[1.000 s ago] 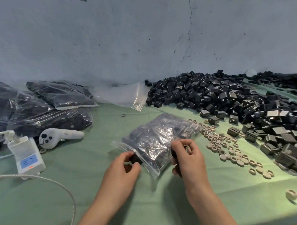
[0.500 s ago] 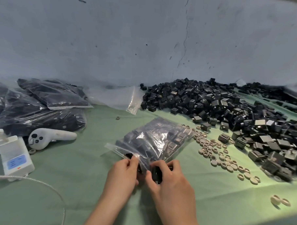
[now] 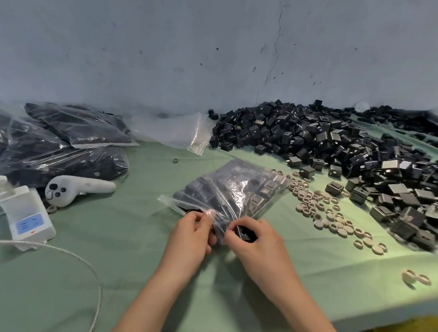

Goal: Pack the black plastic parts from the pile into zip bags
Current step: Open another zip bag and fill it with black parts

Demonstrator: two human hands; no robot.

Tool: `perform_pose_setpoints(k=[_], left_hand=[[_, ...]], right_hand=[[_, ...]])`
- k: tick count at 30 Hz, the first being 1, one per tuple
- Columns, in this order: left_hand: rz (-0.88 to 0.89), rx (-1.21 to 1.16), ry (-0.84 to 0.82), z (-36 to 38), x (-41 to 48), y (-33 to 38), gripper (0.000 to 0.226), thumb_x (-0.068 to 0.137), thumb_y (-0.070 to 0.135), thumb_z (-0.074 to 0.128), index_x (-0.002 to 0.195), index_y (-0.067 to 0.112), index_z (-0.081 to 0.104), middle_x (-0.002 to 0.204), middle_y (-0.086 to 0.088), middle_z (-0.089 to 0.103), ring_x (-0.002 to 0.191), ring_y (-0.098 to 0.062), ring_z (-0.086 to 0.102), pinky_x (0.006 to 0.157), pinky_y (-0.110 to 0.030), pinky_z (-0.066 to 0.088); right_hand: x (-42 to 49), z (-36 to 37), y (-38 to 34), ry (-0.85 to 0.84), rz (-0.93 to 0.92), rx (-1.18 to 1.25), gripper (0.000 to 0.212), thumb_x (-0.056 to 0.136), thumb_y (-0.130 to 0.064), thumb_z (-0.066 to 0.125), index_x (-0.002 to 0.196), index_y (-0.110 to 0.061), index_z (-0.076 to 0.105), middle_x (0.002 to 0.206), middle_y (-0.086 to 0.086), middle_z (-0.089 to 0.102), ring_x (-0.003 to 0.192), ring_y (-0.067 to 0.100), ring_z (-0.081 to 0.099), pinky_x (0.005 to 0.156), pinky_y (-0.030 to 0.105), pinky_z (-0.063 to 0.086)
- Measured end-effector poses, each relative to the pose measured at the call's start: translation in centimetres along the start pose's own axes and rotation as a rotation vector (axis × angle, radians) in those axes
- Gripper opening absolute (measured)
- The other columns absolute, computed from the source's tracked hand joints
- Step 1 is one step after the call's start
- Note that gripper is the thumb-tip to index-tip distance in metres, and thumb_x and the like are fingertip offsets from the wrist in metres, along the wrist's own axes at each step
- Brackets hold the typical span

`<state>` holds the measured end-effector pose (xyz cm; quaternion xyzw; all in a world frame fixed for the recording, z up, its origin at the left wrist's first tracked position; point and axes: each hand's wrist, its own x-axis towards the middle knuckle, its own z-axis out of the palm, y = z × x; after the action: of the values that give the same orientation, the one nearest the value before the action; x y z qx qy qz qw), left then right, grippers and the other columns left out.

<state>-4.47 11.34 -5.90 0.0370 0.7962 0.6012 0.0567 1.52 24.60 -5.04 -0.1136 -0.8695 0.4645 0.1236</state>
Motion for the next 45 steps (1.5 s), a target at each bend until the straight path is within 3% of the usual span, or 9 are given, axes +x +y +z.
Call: perform_pose_setpoints(k=[3, 9, 14, 18, 23, 31, 35, 39, 45], left_hand=[[-0.005, -0.062, 0.047, 0.4, 0.0, 0.0, 0.030, 0.101, 0.035, 0.052, 0.088, 0.011, 0.063, 0.057, 0.002, 0.062, 0.045, -0.008, 0.051, 0.043, -0.022, 0.041], [-0.004, -0.131, -0.103, 0.3, 0.0, 0.2, 0.021, 0.094, -0.003, 0.049, 0.099, 0.011, 0.065, 0.065, -0.002, 0.065, 0.052, -0.008, 0.056, 0.046, -0.021, 0.046], [0.034, -0.066, -0.184, 0.5, 0.3, 0.4, 0.019, 0.100, 0.014, 0.055, 0.100, 0.032, 0.062, 0.047, 0.008, 0.055, 0.039, -0.006, 0.047, 0.035, -0.020, 0.037], [0.006, -0.095, -0.160, 0.4, 0.2, 0.3, 0.022, 0.102, 0.010, 0.047, 0.114, 0.025, 0.058, 0.050, 0.006, 0.058, 0.039, -0.007, 0.049, 0.035, -0.020, 0.038], [-0.192, -0.569, 0.042, -0.9, 0.4, 1.0, 0.020, 0.098, 0.004, 0.039, 0.088, 0.007, 0.055, 0.072, -0.016, 0.068, 0.048, -0.015, 0.062, 0.044, -0.024, 0.051], [-0.265, -0.601, -0.206, 0.4, -0.4, 2.4, 0.017, 0.098, 0.023, 0.051, 0.108, 0.010, 0.057, 0.118, -0.013, 0.071, 0.083, -0.015, 0.071, 0.069, -0.025, 0.050], [-0.282, -0.616, -0.315, 0.1, -0.4, 2.6, 0.021, 0.096, 0.021, 0.050, 0.113, 0.011, 0.058, 0.112, -0.005, 0.072, 0.082, -0.012, 0.065, 0.072, -0.027, 0.044], [-0.299, -0.591, -0.349, 0.2, -0.2, 2.9, 0.036, 0.096, 0.021, 0.050, 0.125, 0.002, 0.061, 0.104, -0.004, 0.065, 0.089, -0.016, 0.059, 0.069, -0.027, 0.042], [-0.259, -0.675, 0.018, -0.2, -0.9, 2.7, 0.009, 0.097, 0.016, 0.052, 0.093, 0.009, 0.057, 0.086, -0.010, 0.071, 0.067, -0.020, 0.068, 0.055, -0.027, 0.052]], right_hand=[[0.2, -0.1, 0.3, -0.009, -0.017, 0.027, 0.004, 0.076, -0.040, 0.067, 0.079, -0.041, 0.069, 0.091, -0.005, 0.063, 0.083, 0.000, 0.059, 0.075, 0.018, 0.044], [0.2, -0.3, 0.5, -0.043, -0.044, -0.007, 0.011, 0.074, -0.051, 0.063, 0.081, -0.043, 0.067, 0.089, -0.008, 0.060, 0.083, -0.002, 0.056, 0.073, 0.016, 0.043], [0.1, -0.3, 0.7, -0.052, -0.060, -0.025, 0.011, 0.075, -0.050, 0.064, 0.083, -0.044, 0.068, 0.089, -0.007, 0.058, 0.084, -0.001, 0.055, 0.070, 0.012, 0.040], [0.1, -0.3, 0.9, -0.064, -0.076, -0.033, 0.014, 0.074, -0.055, 0.064, 0.083, -0.043, 0.067, 0.089, -0.008, 0.058, 0.084, 0.000, 0.055, 0.072, 0.015, 0.041], [0.5, -0.5, 0.9, -0.108, -0.080, -0.012, 0.008, 0.074, -0.046, 0.065, 0.082, -0.046, 0.066, 0.090, -0.009, 0.060, 0.085, -0.002, 0.056, 0.069, 0.013, 0.038], [1.4, -0.7, 1.2, -0.179, -0.084, 0.034, 0.006, 0.073, -0.044, 0.069, 0.078, -0.045, 0.067, 0.094, -0.006, 0.063, 0.087, 0.002, 0.058, 0.075, 0.020, 0.041], [1.3, -0.9, 1.3, -0.212, -0.070, 0.075, 0.031, 0.057, -0.061, 0.059, 0.081, -0.044, 0.069, 0.095, -0.007, 0.063, 0.086, 0.001, 0.059, 0.074, 0.020, 0.042], [1.4, -0.9, 1.3, -0.238, -0.056, 0.095, 0.013, 0.070, -0.048, 0.067, 0.081, -0.043, 0.070, 0.093, -0.006, 0.063, 0.084, 0.004, 0.059, 0.074, 0.022, 0.042], [2.0, -2.0, 0.4, -0.195, 0.037, 0.275, 0.012, 0.087, -0.041, 0.068, 0.083, -0.030, 0.071, 0.058, -0.018, 0.057, 0.053, 0.002, 0.049, 0.047, 0.021, 0.043]])
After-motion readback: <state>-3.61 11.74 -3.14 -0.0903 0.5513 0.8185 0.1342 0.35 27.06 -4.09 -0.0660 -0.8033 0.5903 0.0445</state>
